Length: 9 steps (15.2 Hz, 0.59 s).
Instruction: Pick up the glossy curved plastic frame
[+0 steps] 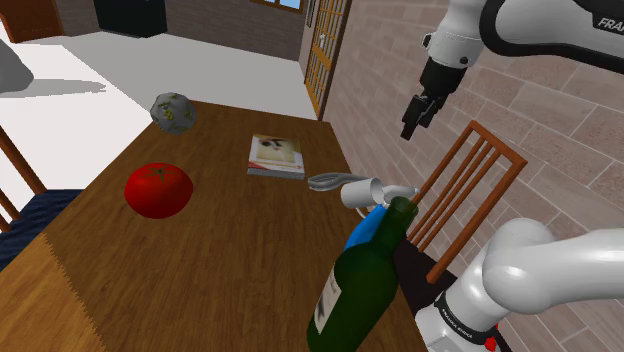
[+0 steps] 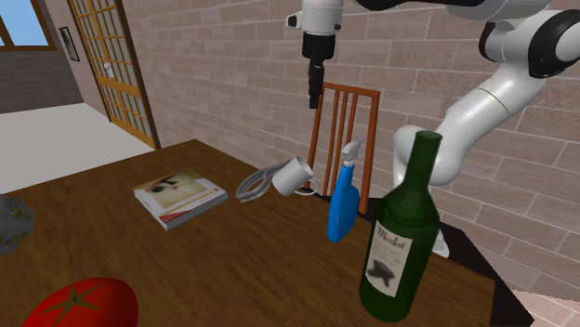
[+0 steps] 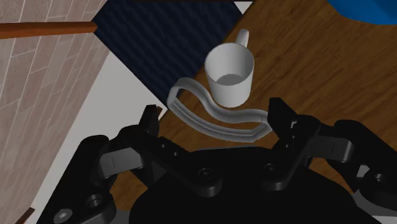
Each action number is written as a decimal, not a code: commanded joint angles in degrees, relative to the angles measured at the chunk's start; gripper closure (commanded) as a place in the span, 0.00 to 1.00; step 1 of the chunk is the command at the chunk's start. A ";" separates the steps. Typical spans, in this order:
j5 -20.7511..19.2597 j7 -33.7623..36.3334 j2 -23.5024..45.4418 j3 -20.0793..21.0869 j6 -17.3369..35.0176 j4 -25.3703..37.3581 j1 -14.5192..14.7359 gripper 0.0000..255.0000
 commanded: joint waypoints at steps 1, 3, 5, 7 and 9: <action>0.00 0.00 0.00 0.00 0.00 0.00 0.00 0.00; 1.21 0.11 4.53 -0.15 1.39 0.89 0.26 0.00; 2.45 0.14 9.12 -0.29 2.65 1.98 0.56 0.00; 3.71 0.09 13.76 -0.38 3.78 3.27 0.87 0.00; 5.00 -0.04 18.44 -0.45 4.77 4.75 1.19 0.00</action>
